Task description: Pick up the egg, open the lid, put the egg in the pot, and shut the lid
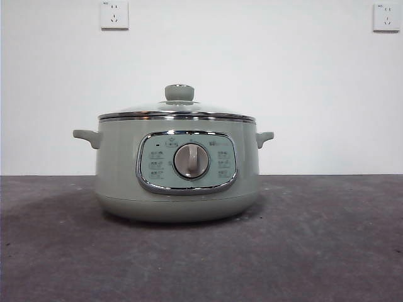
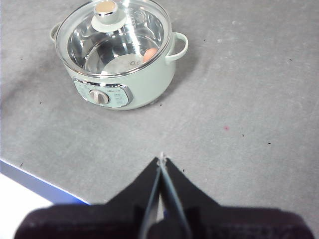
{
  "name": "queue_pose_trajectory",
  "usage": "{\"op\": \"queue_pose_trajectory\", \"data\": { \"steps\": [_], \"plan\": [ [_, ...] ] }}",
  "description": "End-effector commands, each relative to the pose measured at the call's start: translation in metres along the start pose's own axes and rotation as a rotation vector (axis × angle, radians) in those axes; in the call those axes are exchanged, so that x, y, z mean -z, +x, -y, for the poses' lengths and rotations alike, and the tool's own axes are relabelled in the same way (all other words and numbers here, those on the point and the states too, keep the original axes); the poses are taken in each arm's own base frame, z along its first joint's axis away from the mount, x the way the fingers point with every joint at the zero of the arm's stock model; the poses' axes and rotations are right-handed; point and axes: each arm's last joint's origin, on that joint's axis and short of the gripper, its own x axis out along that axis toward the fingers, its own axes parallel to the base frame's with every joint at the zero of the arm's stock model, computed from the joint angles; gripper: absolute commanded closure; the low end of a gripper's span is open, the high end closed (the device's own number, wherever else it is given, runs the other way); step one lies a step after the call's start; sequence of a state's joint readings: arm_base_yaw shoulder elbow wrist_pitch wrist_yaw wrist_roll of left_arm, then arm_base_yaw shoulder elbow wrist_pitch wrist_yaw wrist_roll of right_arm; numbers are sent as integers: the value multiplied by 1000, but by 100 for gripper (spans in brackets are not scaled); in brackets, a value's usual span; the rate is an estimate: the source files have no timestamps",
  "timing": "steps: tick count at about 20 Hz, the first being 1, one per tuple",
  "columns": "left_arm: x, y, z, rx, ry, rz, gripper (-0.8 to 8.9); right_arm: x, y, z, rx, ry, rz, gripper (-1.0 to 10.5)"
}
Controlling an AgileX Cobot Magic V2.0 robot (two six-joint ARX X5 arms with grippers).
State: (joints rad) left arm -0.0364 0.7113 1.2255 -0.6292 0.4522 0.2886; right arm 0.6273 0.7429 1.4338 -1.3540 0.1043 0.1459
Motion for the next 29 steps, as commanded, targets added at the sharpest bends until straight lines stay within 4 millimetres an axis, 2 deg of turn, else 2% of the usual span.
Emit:
{"op": "queue_pose_trajectory", "data": {
  "steps": [1,4,9,12,15,20,29],
  "plan": [
    [42,-2,5,-97,-1,-39,817,3,3,0,6,4,-36,946],
    [97,-1,17,-143,-25,-24,817,3,3,0,6,4,-36,946],
    [183,11,34,-168,-80,-12,817,3,3,0,6,5,-36,946],
    [224,15,40,-292,-152,-53,817,3,3,0,6,5,-36,946],
    [255,16,44,-436,-220,-91,817,3,3,0,6,5,-36,946],
    [284,19,49,-483,-291,-124,817,3,3,0,6,4,-36,946],
    [284,19,49,-476,-290,-120,817,3,3,0,6,4,-35,946]
  ]
}}
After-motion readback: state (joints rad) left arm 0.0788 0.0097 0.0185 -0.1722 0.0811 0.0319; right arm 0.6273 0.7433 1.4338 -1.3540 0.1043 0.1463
